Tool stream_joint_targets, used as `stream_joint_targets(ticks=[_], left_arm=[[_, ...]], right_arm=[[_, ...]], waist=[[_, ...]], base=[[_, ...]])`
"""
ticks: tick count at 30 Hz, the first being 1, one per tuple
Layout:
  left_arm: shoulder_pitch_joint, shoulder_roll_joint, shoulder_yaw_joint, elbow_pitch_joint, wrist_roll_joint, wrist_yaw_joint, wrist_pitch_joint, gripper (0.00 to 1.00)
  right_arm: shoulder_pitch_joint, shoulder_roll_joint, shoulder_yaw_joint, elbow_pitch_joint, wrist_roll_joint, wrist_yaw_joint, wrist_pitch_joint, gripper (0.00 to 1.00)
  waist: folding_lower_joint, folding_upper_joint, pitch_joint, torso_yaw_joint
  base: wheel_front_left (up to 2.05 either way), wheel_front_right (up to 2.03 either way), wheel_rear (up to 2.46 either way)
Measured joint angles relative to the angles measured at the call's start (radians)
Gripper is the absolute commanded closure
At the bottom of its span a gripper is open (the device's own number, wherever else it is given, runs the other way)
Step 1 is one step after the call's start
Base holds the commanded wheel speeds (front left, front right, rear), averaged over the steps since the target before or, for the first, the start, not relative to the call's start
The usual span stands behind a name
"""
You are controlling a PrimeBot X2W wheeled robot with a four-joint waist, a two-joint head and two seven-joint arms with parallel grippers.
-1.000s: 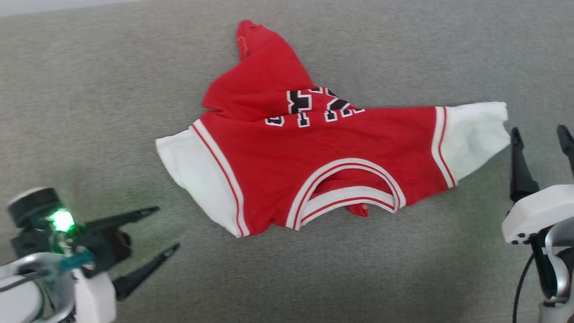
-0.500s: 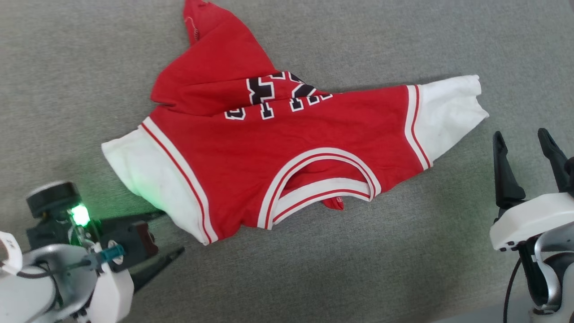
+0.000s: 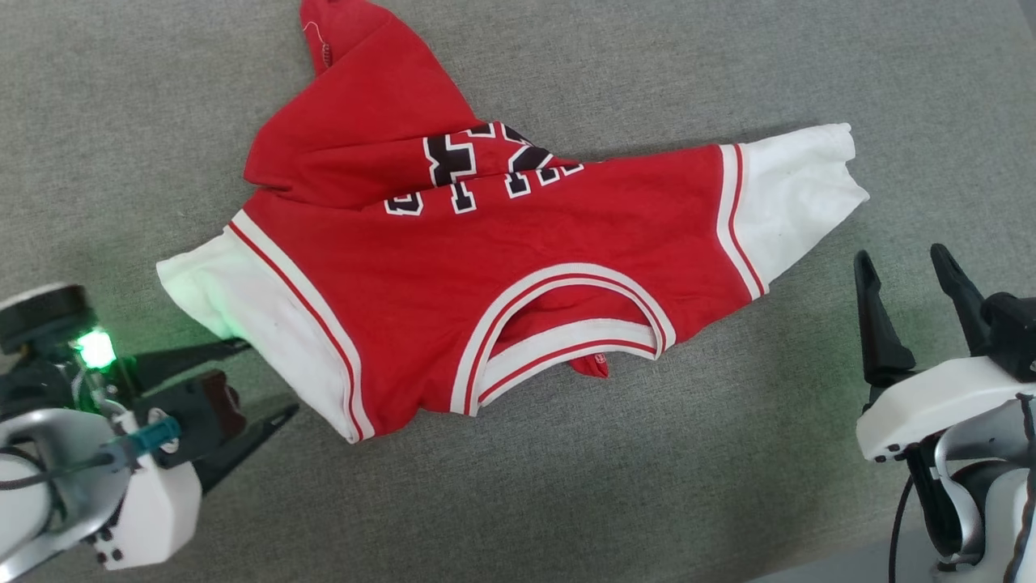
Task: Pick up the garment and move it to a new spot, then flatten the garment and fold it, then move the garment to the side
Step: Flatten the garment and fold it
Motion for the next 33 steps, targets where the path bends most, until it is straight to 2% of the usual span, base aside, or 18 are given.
stream_joint_targets(ticks=[4, 14, 19, 25, 33], left_arm=[[-0.027, 0.039, -0.001, -0.031, 0.000, 0.000, 0.000, 0.00], [-0.070, 0.070, 0.000, -0.101, 0.028, 0.000, 0.009, 0.00], [-0.070, 0.049, 0.000, -0.130, 0.042, 0.000, 0.010, 0.00], [0.007, 0.050, -0.001, -0.144, 0.108, 0.000, 0.091, 0.00], [0.004, 0.053, 0.000, -0.094, 0.138, 0.000, 0.065, 0.00]], right_arm=[[0.002, 0.000, -0.001, 0.013, 0.003, 0.000, -0.011, 0.00], [0.002, 0.000, 0.016, 0.032, 0.010, 0.000, -0.019, 0.00], [0.002, 0.000, 0.021, 0.033, 0.016, 0.000, -0.019, 0.00], [-0.002, 0.000, 0.052, 0.041, 0.020, 0.000, -0.021, 0.00], [-0.010, 0.000, 0.074, 0.054, 0.030, 0.000, -0.035, 0.00]], waist=[[0.0000, 0.0000, -0.003, 0.003], [0.0000, 0.0000, -0.001, 0.003], [-0.0001, 0.0000, 0.005, 0.002], [0.0000, 0.0000, 0.018, -0.011], [0.0000, 0.0000, 0.042, -0.027]], base=[[0.00, 0.00, 0.00], [0.00, 0.00, 0.00], [0.00, 0.00, 0.00], [0.00, 0.00, 0.00], [0.00, 0.00, 0.00]])
